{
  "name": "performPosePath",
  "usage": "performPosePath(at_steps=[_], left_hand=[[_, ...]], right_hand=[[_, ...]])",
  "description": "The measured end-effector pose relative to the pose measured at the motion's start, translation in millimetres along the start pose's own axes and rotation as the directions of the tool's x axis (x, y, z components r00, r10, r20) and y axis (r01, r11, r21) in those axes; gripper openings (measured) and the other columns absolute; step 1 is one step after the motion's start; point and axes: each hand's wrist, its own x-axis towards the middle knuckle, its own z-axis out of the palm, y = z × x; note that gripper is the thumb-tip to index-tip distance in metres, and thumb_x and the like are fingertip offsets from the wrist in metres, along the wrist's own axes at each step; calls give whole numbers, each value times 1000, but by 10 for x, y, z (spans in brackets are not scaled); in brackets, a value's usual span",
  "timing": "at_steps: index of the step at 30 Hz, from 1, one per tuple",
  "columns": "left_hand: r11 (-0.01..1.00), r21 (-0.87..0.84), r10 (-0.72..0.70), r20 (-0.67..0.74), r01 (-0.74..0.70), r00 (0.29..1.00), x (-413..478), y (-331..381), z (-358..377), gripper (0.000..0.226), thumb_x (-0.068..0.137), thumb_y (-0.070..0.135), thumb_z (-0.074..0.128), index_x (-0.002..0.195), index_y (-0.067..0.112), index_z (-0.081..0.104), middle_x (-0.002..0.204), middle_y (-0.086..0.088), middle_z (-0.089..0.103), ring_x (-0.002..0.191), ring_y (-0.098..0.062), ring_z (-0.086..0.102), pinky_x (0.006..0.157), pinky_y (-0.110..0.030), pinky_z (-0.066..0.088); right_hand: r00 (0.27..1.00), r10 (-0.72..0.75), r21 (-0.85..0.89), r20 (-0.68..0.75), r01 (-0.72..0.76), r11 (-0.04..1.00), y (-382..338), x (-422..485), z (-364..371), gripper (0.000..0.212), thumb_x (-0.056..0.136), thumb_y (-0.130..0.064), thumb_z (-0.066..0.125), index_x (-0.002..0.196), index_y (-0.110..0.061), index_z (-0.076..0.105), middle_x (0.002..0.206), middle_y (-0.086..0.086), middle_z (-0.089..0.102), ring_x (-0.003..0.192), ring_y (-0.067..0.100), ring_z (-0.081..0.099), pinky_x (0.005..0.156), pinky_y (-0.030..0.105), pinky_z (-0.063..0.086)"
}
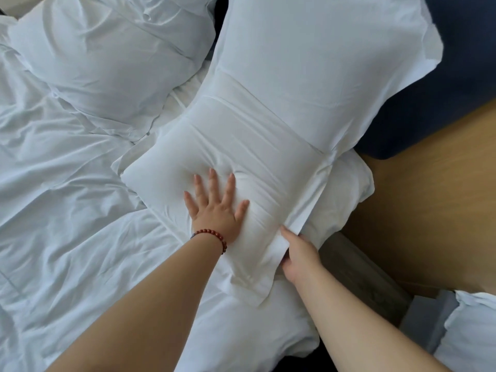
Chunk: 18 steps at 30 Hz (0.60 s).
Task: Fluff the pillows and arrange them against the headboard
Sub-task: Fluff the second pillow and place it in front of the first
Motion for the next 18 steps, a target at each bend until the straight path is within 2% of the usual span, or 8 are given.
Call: performPosePath(at_steps=[4,7,10,12,13,15,16,18], left_hand=[[997,-77,10,-67,-16,998,-75,-48,-34,70,90,71,16,150,45,-9,159,7,-24,143,-23,-32,112,-48,-24],[911,-394,-227,-232,122,946,-428,-114,59,70,94,62,36,153,37,9,163,4,-8,149,-18,-14,119,-38,-11],[571,-726,-573,-18,383,819,-838,-167,239,88,87,65,49,154,19,16,161,-11,10,149,-24,7,121,-40,5],[346,-807,-679,138,479,721,-981,-243,311,93,77,67,61,143,6,37,146,-15,38,137,-30,34,116,-43,27],[187,-848,-709,233,496,666,-999,-278,269,89,73,63,67,134,3,45,134,-16,49,127,-33,46,109,-43,37],[-277,-869,-648,484,410,588,-934,-363,184,75,74,47,77,124,-3,52,115,-21,61,110,-34,60,94,-40,51],[-456,-812,-555,579,364,597,-889,-410,151,61,78,37,77,119,-2,56,105,-18,65,101,-29,65,84,-36,55],[-571,-725,-432,664,384,611,-855,-480,116,39,83,27,75,110,2,62,92,-7,69,87,-19,68,68,-29,56]], right_hand=[[1000,-7,-57,-10,6,998,0,-47,-16,25,84,-29,76,104,-16,69,98,10,75,89,31,72,77,45,59],[979,177,-226,98,-151,962,217,-153,-32,41,76,-35,83,109,-14,70,99,9,76,90,29,73,82,45,59],[970,200,-241,135,-164,957,274,-239,-169,29,85,-14,75,111,-3,67,96,14,75,83,29,73,71,38,59],[983,158,-196,90,-138,971,214,-279,-263,16,91,-14,69,102,-3,64,83,11,66,71,24,65,65,35,57],[985,163,-162,62,-151,975,219,-292,-291,14,92,-17,68,98,-5,62,79,10,59,69,21,60,62,33,56],[976,206,-181,71,-191,965,264,-416,-267,21,90,-22,71,100,-7,62,86,10,60,73,20,61,59,29,55],[963,247,-254,107,-213,943,314,-482,-230,26,87,-23,75,103,-7,63,93,10,62,77,20,63,60,28,56],[939,301,-401,165,-215,890,409,-526,-182,31,83,-18,78,108,-7,63,104,11,66,83,22,66,65,30,57]])
